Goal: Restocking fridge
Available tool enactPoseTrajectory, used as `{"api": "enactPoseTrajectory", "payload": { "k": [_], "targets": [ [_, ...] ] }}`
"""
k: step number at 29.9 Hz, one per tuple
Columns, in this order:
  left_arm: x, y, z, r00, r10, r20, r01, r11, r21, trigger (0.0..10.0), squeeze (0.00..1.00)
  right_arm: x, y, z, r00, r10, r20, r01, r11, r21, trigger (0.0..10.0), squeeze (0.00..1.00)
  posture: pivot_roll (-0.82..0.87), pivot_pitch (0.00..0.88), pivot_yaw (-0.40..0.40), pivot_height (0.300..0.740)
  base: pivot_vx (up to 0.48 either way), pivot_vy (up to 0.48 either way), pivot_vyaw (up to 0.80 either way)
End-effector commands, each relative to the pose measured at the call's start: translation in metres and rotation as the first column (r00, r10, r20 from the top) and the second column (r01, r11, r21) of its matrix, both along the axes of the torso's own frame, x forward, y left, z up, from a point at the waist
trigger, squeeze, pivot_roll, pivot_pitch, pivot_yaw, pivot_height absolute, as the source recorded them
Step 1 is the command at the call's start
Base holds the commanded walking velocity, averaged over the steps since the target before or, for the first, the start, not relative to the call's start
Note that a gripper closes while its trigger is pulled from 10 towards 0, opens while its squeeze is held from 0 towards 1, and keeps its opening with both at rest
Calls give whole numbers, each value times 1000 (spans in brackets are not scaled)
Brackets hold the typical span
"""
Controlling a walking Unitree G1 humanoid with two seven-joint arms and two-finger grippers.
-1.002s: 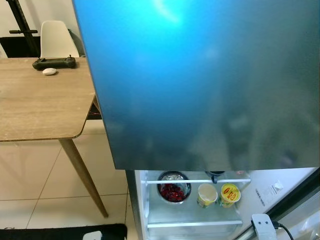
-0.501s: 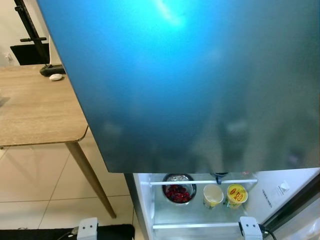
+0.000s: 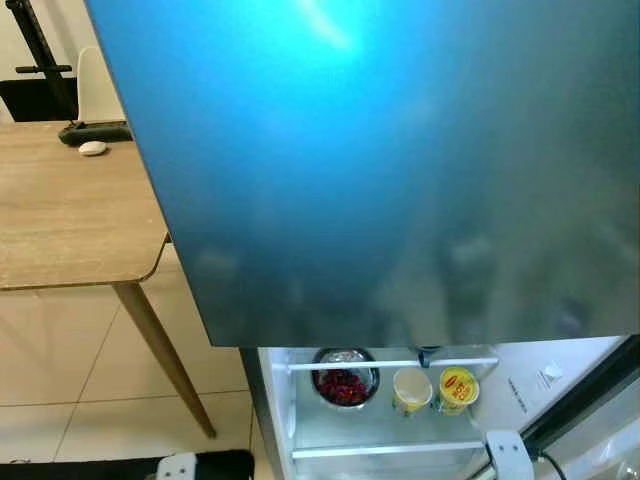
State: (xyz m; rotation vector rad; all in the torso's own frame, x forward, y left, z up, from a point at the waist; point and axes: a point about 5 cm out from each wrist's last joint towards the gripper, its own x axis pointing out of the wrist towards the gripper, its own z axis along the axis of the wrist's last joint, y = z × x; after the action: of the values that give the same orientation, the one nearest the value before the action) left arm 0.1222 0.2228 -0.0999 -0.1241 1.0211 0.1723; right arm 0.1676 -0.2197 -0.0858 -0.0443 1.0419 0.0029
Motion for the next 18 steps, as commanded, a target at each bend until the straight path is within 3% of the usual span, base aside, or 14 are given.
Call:
{"api": "enactPoseTrajectory", "payload": {
  "k": [1, 7, 10, 18],
  "targets": [
    [1, -3, -1, 999, -34, -26, 34, 999, 11, 10000, 0, -1, 3, -1, 1000, -18, 9, 18, 1000, 20, 10000, 0, -52, 0, -4, 740, 0, 0, 0],
    [12, -7, 2, 996, -91, -22, 92, 996, 21, 10000, 0, -4, 7, -3, 1000, -18, 5, 18, 1000, 21, 10000, 0, -73, 0, 4, 740, -186, 0, 0],
    [12, -9, 1, 994, -108, -32, 109, 994, 20, 10000, 0, -8, 7, -5, 1000, -10, -9, 11, 1000, 19, 10000, 0, -88, 0, 3, 740, 255, 0, 0],
    [10, -22, -2, 980, -188, -60, 189, 982, 6, 10000, 0, -22, -4, -8, 999, -12, -35, 12, 1000, -3, 10000, 0, -155, 0, 19, 740, -371, 0, 0]
  ]
}}
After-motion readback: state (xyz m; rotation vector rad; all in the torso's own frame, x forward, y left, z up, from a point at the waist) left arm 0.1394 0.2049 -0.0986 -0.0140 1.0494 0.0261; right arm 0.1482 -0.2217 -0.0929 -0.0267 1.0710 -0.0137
